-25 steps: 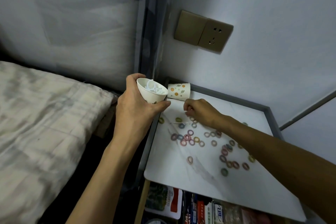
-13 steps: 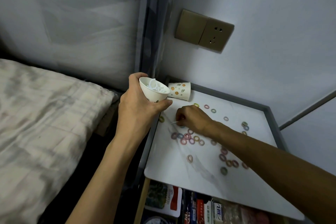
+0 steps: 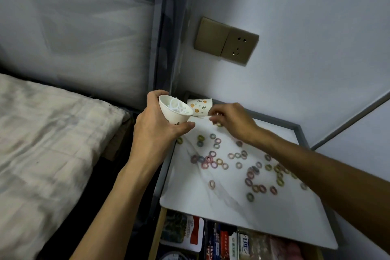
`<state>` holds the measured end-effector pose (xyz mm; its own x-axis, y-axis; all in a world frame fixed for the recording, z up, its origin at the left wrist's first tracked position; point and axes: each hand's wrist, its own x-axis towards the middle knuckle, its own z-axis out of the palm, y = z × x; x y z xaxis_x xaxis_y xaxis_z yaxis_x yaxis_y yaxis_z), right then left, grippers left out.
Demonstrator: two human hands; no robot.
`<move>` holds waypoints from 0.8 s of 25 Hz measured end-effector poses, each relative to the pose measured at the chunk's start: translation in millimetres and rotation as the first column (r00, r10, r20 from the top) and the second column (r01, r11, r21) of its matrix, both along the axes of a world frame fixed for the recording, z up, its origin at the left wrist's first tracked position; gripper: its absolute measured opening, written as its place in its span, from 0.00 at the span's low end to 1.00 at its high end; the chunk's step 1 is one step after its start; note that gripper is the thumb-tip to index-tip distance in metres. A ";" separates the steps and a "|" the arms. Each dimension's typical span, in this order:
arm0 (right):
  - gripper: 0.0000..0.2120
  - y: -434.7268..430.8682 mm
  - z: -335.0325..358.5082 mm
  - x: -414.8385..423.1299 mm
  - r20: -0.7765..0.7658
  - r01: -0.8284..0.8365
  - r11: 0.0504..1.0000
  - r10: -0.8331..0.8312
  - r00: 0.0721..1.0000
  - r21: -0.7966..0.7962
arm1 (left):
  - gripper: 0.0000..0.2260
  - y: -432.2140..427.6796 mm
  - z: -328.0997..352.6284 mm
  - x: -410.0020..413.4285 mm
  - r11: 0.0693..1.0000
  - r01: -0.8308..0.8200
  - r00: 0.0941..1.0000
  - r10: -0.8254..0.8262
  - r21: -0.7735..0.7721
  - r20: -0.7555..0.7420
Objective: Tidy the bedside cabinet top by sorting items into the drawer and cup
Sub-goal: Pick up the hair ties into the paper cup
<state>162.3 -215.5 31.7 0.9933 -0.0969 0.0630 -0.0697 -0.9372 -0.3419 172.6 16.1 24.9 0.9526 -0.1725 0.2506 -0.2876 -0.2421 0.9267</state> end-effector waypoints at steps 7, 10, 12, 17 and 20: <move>0.04 46.1 109.8 -10.3 0.056 -0.380 0.921 0.377 0.925 0.083 | 0.38 -14.4 0.3 -10.6 0.997 0.063 0.998 -0.063 0.041 0.001; 0.08 68.2 106.6 -13.8 -0.080 -0.461 0.886 0.456 0.887 -0.060 | 0.39 -21.7 1.2 -16.8 0.995 0.100 0.995 -0.100 0.024 0.007; 0.07 64.6 104.8 -16.7 0.036 -0.392 0.919 0.391 0.920 0.034 | 0.39 -25.4 2.5 -19.1 0.993 0.115 0.993 -0.115 0.008 0.005; 0.03 45.5 93.7 -22.9 0.082 -0.273 0.949 0.263 0.961 0.158 | 0.43 -30.2 2.6 -20.8 0.988 0.152 0.988 -0.152 0.009 -0.009; 0.04 52.3 76.4 -29.3 0.027 -0.306 0.949 0.305 0.952 0.078 | 0.43 -36.8 4.0 -25.4 0.981 0.188 0.982 -0.188 0.040 0.008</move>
